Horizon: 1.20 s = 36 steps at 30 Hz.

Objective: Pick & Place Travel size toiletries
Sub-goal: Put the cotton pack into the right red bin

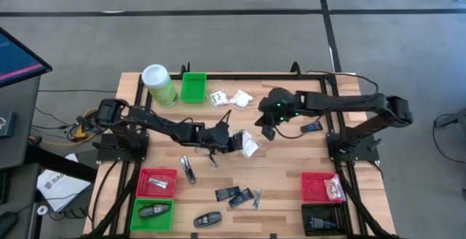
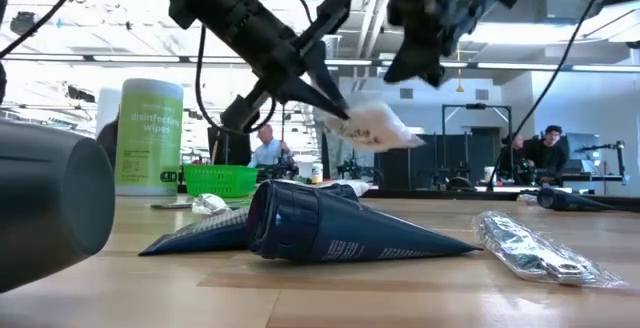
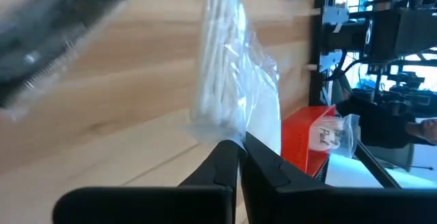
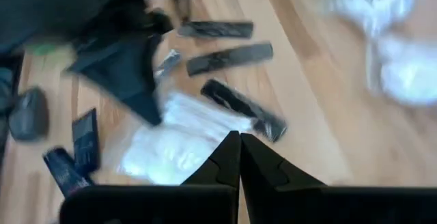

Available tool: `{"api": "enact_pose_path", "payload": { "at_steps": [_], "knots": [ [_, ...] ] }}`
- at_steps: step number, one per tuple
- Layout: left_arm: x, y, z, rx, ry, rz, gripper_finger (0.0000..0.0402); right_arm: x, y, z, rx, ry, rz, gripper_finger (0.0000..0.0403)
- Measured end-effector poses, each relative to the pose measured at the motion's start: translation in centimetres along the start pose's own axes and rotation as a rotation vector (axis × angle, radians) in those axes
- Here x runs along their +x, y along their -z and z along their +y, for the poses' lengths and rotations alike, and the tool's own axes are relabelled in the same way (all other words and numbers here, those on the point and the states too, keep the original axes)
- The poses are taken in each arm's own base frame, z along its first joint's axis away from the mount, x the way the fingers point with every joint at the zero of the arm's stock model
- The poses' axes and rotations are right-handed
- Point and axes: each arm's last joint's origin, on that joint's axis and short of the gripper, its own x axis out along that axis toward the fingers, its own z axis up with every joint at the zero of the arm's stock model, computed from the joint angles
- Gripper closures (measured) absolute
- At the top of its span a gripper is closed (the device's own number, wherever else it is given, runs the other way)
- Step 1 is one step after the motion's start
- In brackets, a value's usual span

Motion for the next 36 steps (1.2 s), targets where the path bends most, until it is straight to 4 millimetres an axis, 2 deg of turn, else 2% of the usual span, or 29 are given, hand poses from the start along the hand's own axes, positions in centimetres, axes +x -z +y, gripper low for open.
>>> {"api": "enact_pose_path", "payload": {
  "at_steps": [6,12,17,26,29,32,36],
  "knots": [
    [-1.6,-1.5,-0.8,0.059,0.013,0.005,0.0401,-1.9,-0.2,2.3,-0.187,0.004,-0.087,0.0403],
    [-2.8,-2.2,-1.2,0.127,0.014,0.037,0.0401,-1.8,0.3,4.6,-0.243,-0.015,-0.103,0.0403],
    [-3.2,-2.1,-1.4,0.171,0.038,0.099,0.0401,-1.9,0.6,7.0,-0.241,0.029,-0.120,0.0403],
    [-3.2,-1.5,-1.4,0.235,0.058,0.211,0.0401,-4.5,0.1,11.8,-0.343,0.179,-0.237,0.0399],
    [-3.2,-1.5,-1.5,0.235,0.068,0.215,0.0401,-5.2,0.4,13.1,-0.366,0.195,-0.265,0.0380],
    [-3.2,-1.6,-1.7,0.231,0.092,0.219,0.0401,-5.8,0.4,14.1,-0.374,0.213,-0.299,0.0343],
    [-3.2,-2.0,-2.3,0.210,0.157,0.217,0.0401,-4.8,0.3,15.3,-0.413,0.262,-0.271,0.0277]
  ]
}}
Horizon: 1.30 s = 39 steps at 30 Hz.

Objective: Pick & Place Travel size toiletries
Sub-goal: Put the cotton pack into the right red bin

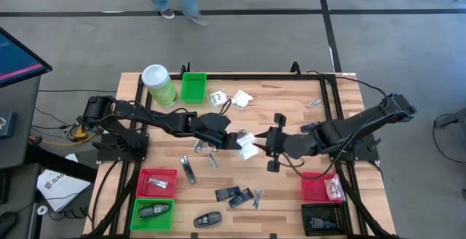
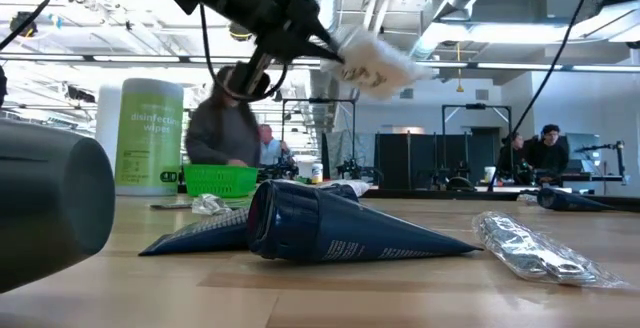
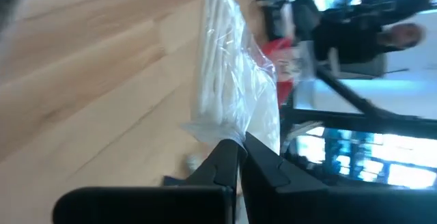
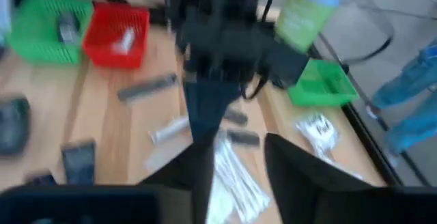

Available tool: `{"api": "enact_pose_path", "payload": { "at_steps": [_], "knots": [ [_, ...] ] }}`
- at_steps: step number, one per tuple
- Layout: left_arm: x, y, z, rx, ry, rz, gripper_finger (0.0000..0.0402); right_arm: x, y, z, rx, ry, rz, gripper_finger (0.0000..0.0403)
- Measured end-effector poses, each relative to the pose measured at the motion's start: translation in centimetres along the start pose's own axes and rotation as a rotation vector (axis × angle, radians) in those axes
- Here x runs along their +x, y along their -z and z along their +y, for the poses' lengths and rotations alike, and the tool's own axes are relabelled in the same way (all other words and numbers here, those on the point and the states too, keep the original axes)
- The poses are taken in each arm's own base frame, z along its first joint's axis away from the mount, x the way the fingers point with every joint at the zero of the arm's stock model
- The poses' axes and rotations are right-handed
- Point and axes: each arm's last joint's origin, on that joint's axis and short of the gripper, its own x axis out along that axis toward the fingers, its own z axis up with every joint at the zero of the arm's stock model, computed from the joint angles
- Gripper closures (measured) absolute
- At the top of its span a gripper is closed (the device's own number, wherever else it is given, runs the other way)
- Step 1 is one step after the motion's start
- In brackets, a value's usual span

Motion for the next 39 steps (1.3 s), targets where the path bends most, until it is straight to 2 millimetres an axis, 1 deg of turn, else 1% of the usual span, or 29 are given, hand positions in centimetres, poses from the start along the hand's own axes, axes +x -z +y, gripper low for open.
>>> {"api": "enact_pose_path", "payload": {
  "at_steps": [3,6,8,10,11,13,14,18,22,25,27,33,36,39],
  "knots": [
    [-0.1,-0.5,-0.6,-0.016,0.071,-0.012,0.0401,0.9,-1.2,1.5,-0.078,0.013,0.014,0.0228],
    [-0.2,-1.1,-0.7,-0.036,0.098,-0.021,0.0401,1.9,-1.7,3.1,-0.216,0.074,0.099,0.0189],
    [-0.3,-1.5,-0.6,-0.045,0.096,-0.022,0.0401,2.0,-2.4,3.7,-0.281,0.091,0.125,0.0172],
    [-0.6,-2.1,-0.6,-0.049,0.107,-0.030,0.0401,2.1,-3.2,4.3,-0.316,0.091,0.131,0.0164],
    [-0.8,-2.3,-0.6,-0.051,0.115,-0.031,0.0401,2.2,-3.5,4.5,-0.324,0.091,0.133,0.0163],
    [-1.3,-2.9,-0.9,-0.048,0.140,-0.044,0.0401,2.5,-3.3,4.7,-0.371,0.089,0.167,0.0165],
    [-1.6,-3.1,-0.9,-0.044,0.141,-0.045,0.0401,2.7,-3.4,4.9,-0.368,0.089,0.162,0.0167],
    [-3.2,-3.9,-1.7,-0.030,0.186,-0.072,0.0401,2.6,-3.0,4.8,-0.396,0.101,0.199,0.0177],
    [-4.9,-4.1,-2.7,-0.016,0.239,-0.095,0.0401,2.5,-2.9,4.5,-0.446,0.208,0.199,0.0181],
    [-5.6,-4.0,-3.1,-0.008,0.255,-0.104,0.0401,2.5,-3.1,4.3,-0.476,0.285,0.186,0.0179],
    [-5.7,-3.9,-3.2,-0.004,0.263,-0.104,0.0401,2.6,-3.2,4.2,-0.480,0.309,0.182,0.0176],
    [-5.6,-3.5,-3.3,0.000,0.262,-0.092,0.0401,3.6,-3.0,3.8,-0.482,0.338,0.203,0.0177],
    [-5.6,-3.4,-3.4,0.002,0.263,-0.087,0.0401,4.1,-2.8,3.7,-0.502,0.342,0.225,0.0183],
    [-5.6,-3.4,-3.4,0.002,0.262,-0.087,0.0401,4.2,-3.0,3.4,-0.482,0.351,0.214,0.0198]
  ]
}}
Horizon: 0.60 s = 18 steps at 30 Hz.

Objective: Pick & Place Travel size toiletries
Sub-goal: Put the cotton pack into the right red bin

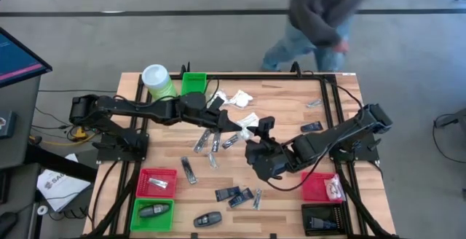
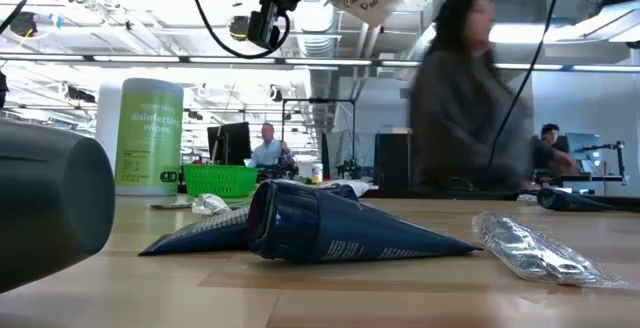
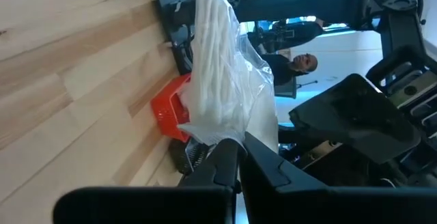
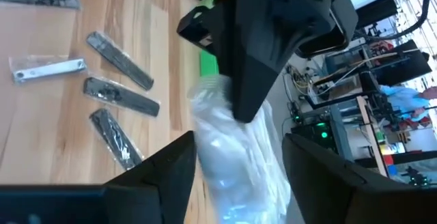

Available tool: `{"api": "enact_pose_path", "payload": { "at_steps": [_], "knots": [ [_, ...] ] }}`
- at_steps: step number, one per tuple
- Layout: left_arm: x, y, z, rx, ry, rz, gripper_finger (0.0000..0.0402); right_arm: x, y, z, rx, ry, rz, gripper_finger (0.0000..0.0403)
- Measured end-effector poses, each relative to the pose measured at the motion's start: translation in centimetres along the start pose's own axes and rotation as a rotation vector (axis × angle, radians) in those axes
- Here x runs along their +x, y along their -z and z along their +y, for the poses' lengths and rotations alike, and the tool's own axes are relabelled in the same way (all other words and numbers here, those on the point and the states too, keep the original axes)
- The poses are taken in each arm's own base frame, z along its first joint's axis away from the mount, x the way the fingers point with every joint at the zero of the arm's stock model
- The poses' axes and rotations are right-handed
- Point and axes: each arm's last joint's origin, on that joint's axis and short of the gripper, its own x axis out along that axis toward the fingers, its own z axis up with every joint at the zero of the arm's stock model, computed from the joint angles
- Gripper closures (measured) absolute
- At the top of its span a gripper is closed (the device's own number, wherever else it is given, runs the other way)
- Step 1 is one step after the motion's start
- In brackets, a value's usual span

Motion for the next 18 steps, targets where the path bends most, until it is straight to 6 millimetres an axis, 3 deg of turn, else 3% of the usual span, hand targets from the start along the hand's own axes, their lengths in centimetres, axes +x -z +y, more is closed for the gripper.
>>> {"api": "enact_pose_path", "payload": {
  "at_steps": [5,13,18],
  "knots": [
    [0.01,-0.01,0.01,0.004,-0.001,-0.001,0.0401,0.37,0.02,-0.26,0.010,0.014,0.008,0.0250],
    [0.02,0.00,0.01,0.022,0.001,0.006,0.0400,0.45,0.02,-0.31,0.016,0.009,0.008,0.0381],
    [-0.29,-0.04,-0.19,0.067,0.005,0.003,0.0390,0.39,0.03,-0.37,0.092,-0.003,0.006,0.0388]
  ]
}}
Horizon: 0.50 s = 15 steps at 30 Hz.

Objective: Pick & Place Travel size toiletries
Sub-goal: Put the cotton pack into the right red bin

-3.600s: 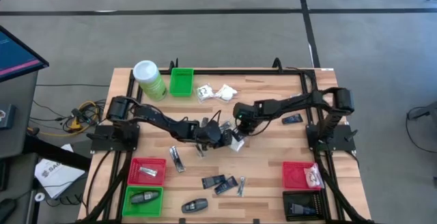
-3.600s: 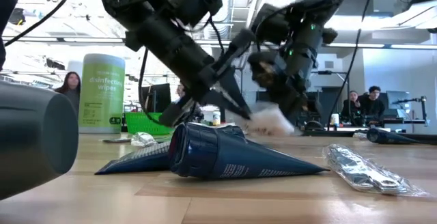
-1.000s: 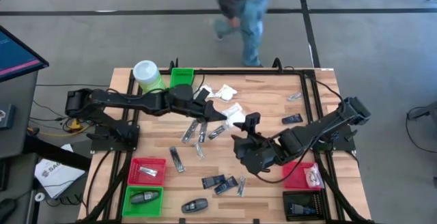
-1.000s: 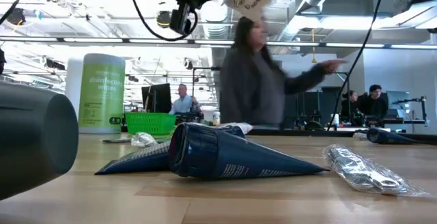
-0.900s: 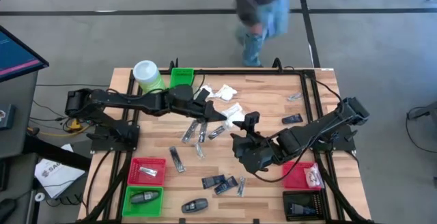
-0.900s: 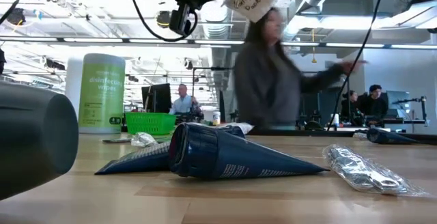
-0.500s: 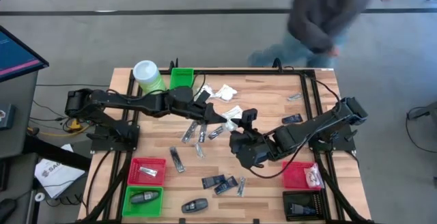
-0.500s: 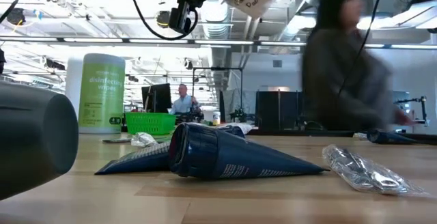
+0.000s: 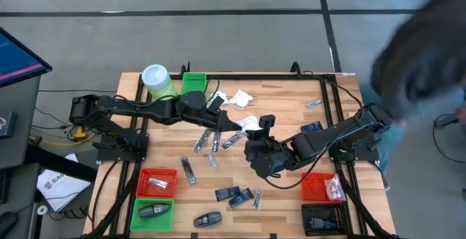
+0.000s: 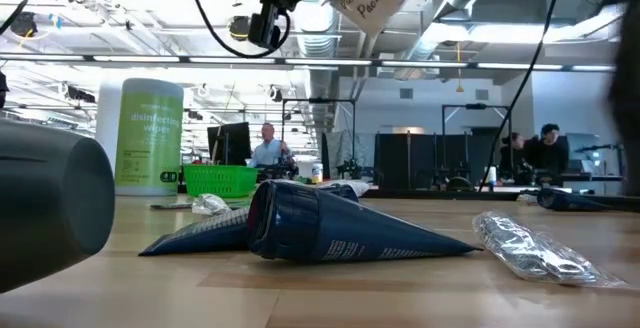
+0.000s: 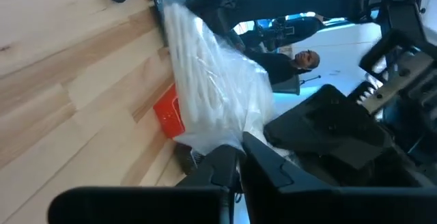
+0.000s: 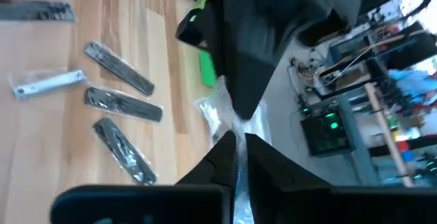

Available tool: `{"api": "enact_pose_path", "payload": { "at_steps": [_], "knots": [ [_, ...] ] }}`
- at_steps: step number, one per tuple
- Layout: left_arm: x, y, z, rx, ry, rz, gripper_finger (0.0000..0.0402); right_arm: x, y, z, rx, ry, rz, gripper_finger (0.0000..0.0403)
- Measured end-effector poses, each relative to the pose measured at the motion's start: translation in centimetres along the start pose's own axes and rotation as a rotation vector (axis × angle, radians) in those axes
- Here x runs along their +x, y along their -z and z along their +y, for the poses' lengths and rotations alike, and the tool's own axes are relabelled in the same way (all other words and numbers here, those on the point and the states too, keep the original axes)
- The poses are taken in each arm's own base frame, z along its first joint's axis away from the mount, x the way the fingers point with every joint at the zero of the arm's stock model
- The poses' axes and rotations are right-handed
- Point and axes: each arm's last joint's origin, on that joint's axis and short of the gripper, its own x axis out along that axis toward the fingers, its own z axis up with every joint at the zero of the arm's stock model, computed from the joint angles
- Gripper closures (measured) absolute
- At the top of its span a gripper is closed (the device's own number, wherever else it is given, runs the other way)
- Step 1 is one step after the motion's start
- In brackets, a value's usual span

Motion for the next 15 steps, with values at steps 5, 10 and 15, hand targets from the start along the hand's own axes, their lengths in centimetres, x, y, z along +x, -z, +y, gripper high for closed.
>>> {"api": "enact_pose_path", "payload": {
  "at_steps": [5,10,15],
  "knots": [
    [-1.4,-0.4,-1.2,0.070,0.041,-0.033,0.0368,-0.1,-0.1,0.0,0.122,-0.074,0.005,0.0397],
    [-3.8,-1.1,-2.6,0.137,0.076,-0.102,0.0321,-0.9,-0.9,-1.1,0.250,-0.120,-0.002,0.0399],
    [-5.8,-1.3,-3.8,0.292,0.112,-0.145,0.0273,-1.8,-2.2,-3.9,0.356,-0.186,-0.001,0.0401]
  ]
}}
